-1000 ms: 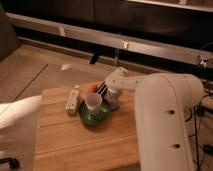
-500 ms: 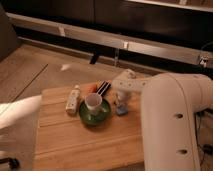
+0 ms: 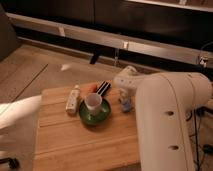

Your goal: Wipe the white sponge on the table

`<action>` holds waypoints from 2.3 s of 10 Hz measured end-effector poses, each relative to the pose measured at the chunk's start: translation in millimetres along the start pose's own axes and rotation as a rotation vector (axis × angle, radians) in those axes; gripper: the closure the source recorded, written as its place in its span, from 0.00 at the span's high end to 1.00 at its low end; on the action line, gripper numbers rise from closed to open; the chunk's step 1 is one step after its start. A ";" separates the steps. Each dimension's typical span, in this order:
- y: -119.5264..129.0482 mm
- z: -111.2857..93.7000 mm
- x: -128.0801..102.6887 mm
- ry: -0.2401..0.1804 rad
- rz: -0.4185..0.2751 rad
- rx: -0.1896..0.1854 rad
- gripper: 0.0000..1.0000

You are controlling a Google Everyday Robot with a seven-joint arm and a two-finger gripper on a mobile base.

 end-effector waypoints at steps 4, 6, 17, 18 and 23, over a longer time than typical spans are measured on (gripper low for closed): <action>11.4 15.0 -28.7 -0.020 -0.054 -0.023 0.00; 26.2 15.2 -40.1 -0.025 -0.102 -0.026 0.00; 93.6 -8.2 -13.0 -0.028 -0.143 -0.092 0.00; 89.2 -9.1 4.9 -0.001 -0.135 -0.078 0.00; 12.8 -11.8 54.1 0.106 -0.029 0.052 0.00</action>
